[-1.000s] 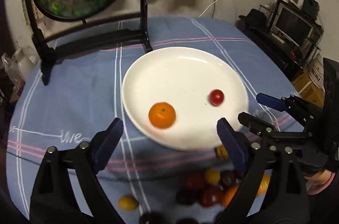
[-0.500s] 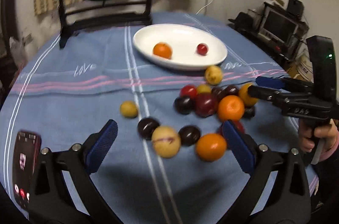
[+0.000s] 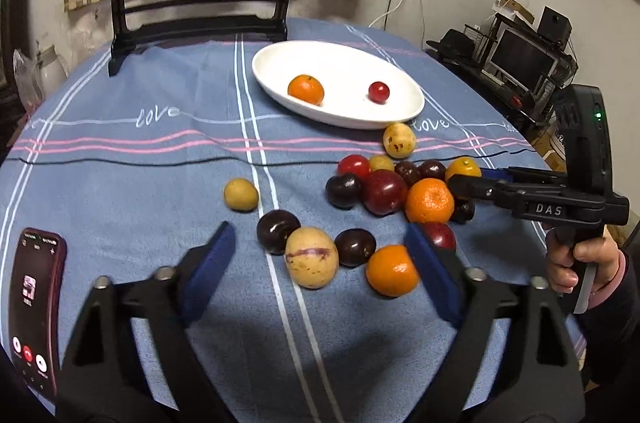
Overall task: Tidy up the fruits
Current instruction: 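Grasp the speckled fruit with the left tool while the right tool grasps the yellow fruit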
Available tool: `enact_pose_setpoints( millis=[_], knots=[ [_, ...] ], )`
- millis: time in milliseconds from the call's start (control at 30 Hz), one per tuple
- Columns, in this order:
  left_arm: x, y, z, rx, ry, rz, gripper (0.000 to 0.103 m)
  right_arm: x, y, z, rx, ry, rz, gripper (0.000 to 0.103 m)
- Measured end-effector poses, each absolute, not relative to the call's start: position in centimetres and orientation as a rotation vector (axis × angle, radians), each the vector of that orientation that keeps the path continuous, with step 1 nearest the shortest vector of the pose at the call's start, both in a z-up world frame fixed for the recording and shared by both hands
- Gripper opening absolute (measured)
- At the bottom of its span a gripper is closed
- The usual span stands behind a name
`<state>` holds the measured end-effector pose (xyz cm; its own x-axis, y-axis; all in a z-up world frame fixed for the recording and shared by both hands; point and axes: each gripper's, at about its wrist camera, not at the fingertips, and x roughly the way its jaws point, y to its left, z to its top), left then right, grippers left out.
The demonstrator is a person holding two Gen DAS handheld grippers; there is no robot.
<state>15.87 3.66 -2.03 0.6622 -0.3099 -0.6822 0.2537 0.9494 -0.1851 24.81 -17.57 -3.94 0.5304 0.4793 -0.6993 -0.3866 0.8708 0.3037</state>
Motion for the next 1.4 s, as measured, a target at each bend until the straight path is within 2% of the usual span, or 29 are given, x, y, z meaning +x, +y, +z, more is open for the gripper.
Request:
enact_pose_setpoints(
  millis=[100,400,633,800,1400],
  knots=[
    [16.3,3.7,-2.8,-0.083,0.833,-0.329,0.054,24.6,-18.1,-3.4,0.155,0.854,0.526,0.040],
    [16.5,4.3,-3.7,-0.103,0.881,-0.307,0.040,23.6,-17.8,-2.5,0.132,0.802,0.523,0.040],
    [17.1,3.7,-5.0,-0.111,0.951,-0.335,0.038,23.4,-17.9,-2.2,0.142,0.792,0.533,0.040],
    [17.7,3.8,-5.7,-0.138,0.982,-0.340,0.032,23.4,-17.9,-2.0,0.149,0.784,0.537,0.040],
    [15.6,2.7,-3.9,-0.051,0.847,-0.303,0.031,22.5,-17.8,-1.5,0.140,0.741,0.534,0.040]
  ],
)
